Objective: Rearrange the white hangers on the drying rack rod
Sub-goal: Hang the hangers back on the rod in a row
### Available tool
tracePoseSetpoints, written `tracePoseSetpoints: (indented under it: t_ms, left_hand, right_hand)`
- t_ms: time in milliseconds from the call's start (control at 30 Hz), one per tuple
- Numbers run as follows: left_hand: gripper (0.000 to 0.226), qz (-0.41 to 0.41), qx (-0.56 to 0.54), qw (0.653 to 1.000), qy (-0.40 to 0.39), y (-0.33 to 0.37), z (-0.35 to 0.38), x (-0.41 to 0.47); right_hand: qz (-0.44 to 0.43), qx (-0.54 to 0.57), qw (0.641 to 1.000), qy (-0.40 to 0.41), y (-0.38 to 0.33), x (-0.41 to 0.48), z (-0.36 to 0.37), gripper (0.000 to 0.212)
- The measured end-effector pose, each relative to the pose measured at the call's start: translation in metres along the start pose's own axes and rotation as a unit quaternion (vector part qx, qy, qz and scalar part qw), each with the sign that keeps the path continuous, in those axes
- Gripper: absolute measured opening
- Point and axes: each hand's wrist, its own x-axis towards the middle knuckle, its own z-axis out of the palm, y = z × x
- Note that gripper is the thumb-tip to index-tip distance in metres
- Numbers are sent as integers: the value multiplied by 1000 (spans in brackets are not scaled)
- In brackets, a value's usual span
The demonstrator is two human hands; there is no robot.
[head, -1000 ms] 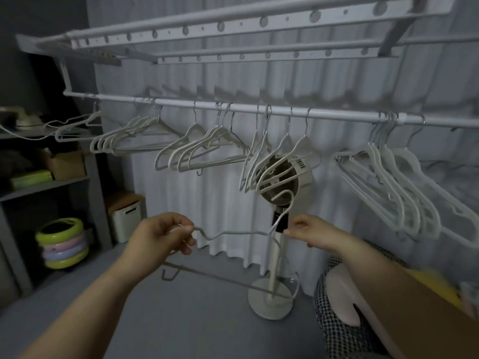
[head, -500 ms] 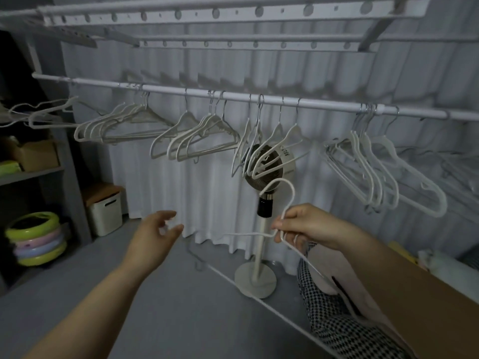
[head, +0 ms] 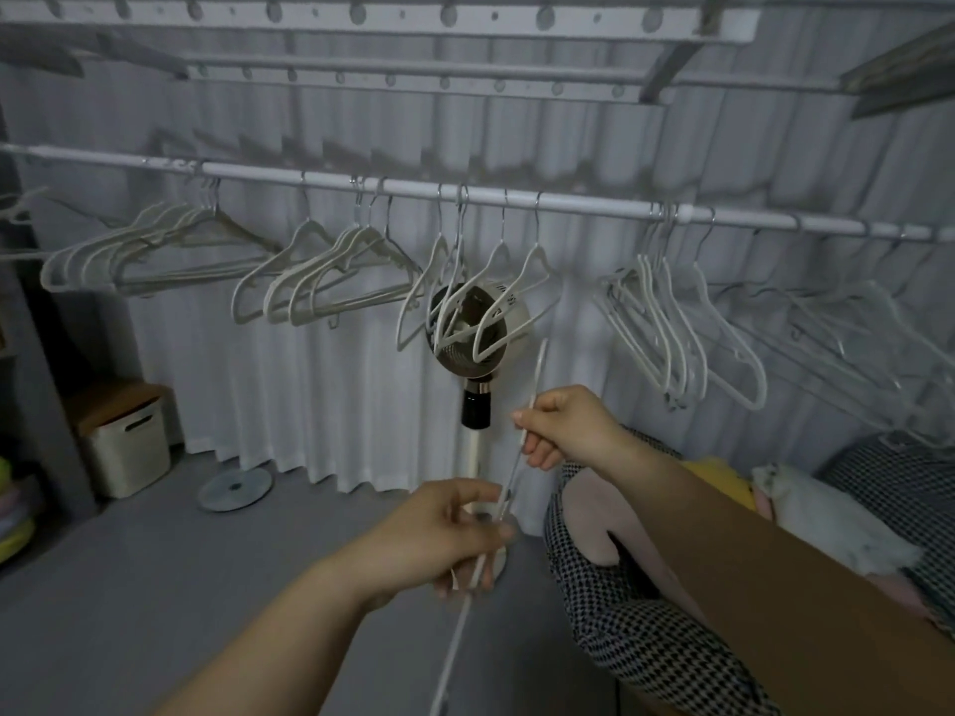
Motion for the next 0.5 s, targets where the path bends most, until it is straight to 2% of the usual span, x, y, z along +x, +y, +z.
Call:
tracePoseSetpoints:
  t_ms: [100,167,233,300,400,500]
  left_hand:
    - [19,22,-4,998,60,3,6,17]
    - [25,38,-10,995,91,5,8,27]
    - [33,46,-27,993,105,7,8,38]
    - [32,38,-35,993,105,12,9,52]
    - [24,41,-48,992,105,25,9,81]
    - [23,67,-51,990,109,40,4,115]
  right_hand:
    - [2,-8,1000,27,2,7,-6,30]
    - [-5,-39,998,42,4,12,-14,30]
    - [-22,-70,996,57,5,19,-24,28]
    - [-34,-111,989,96,6,29,-39,21]
    - [-39,-228,957,177,6,49,-65,19]
    - [-81,-358,899,238,2,74,-89,25]
